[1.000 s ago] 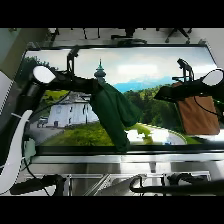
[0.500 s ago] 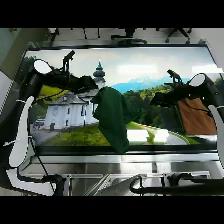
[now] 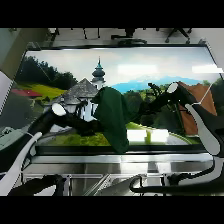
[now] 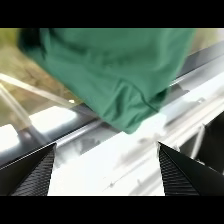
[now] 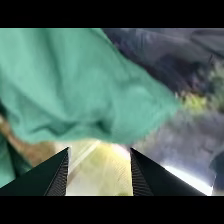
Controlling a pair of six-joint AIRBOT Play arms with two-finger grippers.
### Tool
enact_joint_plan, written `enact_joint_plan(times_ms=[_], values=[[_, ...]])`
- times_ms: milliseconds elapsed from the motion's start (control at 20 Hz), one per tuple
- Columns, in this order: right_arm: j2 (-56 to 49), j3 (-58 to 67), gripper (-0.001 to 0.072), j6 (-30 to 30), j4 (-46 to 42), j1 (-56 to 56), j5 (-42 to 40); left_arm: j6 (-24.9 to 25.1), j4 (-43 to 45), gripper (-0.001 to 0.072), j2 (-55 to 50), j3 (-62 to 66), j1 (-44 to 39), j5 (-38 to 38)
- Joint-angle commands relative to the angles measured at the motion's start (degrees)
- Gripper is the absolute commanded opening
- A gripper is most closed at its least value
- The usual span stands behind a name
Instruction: Fold the shirts.
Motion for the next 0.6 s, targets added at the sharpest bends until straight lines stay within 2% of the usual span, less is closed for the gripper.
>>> enact_joint_plan(times_ms=[0, 150, 300, 350, 400, 450, 500, 550], values=[[-2.05, 0.00, 0.0442, -0.59, 1.05, 0.94, -5.05, -0.02, -7.45, 0.0684, 2.21, -11.89, -8.76, 21.38], [-2.10, 0.00, 0.0435, -0.57, 2.19, 0.94, -7.39, -0.94, -7.45, 0.0684, 2.21, -12.50, -13.11, 32.22], [-2.12, 0.00, 0.0433, -0.57, 3.65, 0.94, -7.89, -1.20, -7.45, 0.0682, 1.07, -12.46, -13.75, 35.76], [-2.12, 0.00, 0.0428, -0.57, 4.46, 0.94, -8.26, -1.25, -7.58, 0.0646, -0.15, -12.46, -13.75, 35.69], [-2.12, 0.00, 0.0293, -0.59, 4.68, 0.94, -8.61, -1.20, -9.27, 0.0482, -1.97, -12.46, -13.75, 35.36], [-2.12, 0.00, 0.0098, -0.59, 4.63, 0.94, -8.76, -1.14, -11.15, 0.0339, -3.48, -12.44, -13.77, 35.36], [-2.19, 0.00, 0.0022, -0.61, 4.66, 0.94, -9.27, -1.11, -11.96, 0.0186, -4.42, -12.20, -13.75, 35.32], [-2.19, 0.02, 0.0022, -0.63, 4.66, 0.94, -9.81, -1.03, -11.50, 0.0042, -4.61, -11.50, -13.68, 35.10]])
